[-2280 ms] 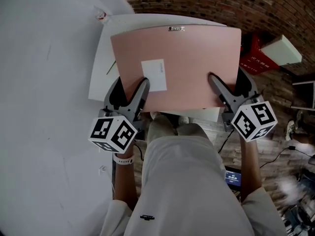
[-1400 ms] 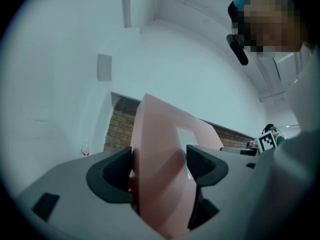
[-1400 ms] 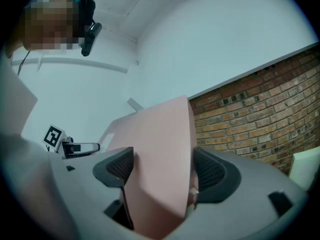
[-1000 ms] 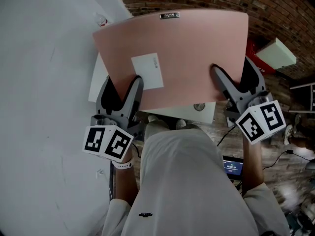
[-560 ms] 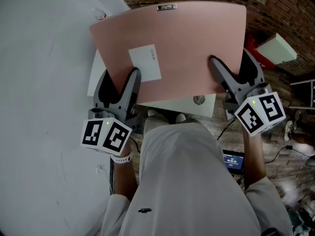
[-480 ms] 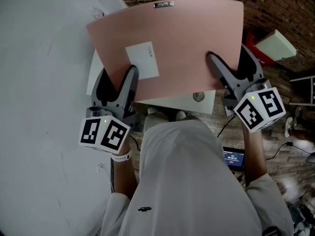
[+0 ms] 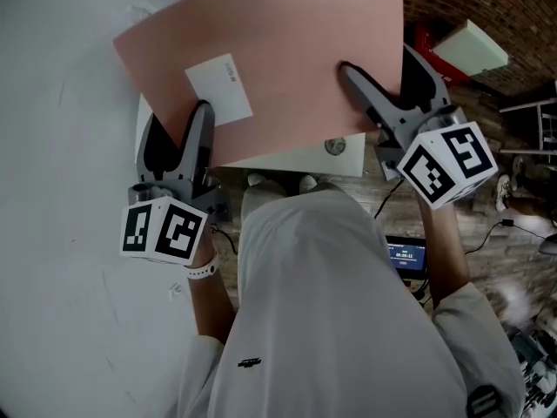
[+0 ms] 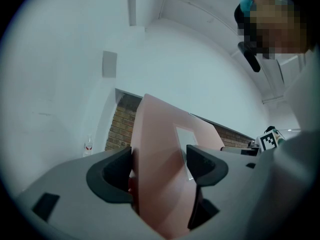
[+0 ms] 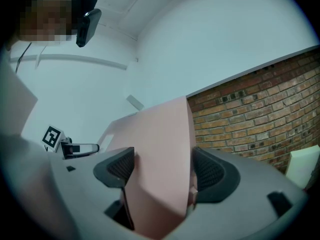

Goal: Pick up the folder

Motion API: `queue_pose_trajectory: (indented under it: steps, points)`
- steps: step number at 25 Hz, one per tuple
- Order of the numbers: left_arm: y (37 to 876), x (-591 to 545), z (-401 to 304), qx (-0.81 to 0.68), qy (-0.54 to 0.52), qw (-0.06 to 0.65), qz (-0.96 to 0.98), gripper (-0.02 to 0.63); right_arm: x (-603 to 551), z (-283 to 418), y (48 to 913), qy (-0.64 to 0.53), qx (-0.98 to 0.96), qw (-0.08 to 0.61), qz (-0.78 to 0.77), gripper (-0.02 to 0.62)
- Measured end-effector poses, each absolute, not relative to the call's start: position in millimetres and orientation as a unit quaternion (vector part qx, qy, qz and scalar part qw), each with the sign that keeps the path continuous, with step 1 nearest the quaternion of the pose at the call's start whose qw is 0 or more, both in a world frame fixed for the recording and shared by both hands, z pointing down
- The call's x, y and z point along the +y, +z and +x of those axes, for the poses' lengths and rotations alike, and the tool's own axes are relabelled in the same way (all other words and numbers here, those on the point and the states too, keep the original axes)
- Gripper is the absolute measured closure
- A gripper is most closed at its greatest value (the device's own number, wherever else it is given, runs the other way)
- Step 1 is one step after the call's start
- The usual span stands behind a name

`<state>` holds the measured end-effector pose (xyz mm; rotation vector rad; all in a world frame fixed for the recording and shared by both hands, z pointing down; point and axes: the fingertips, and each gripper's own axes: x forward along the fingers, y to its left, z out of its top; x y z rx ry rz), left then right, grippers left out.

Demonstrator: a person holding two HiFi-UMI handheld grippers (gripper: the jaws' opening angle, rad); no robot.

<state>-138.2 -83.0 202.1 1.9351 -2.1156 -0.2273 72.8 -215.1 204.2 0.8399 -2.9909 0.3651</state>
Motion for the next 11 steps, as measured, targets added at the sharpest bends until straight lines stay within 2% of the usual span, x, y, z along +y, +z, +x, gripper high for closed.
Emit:
queue_pose_trajectory:
  steps: [11]
  points:
    - [207.5, -82.1, -138.3, -0.732, -0.078, 0.14, 0.662, 0.259, -215.4, 72.2, 208.5, 0.119, -0.957, 0.01, 0.265, 0.238]
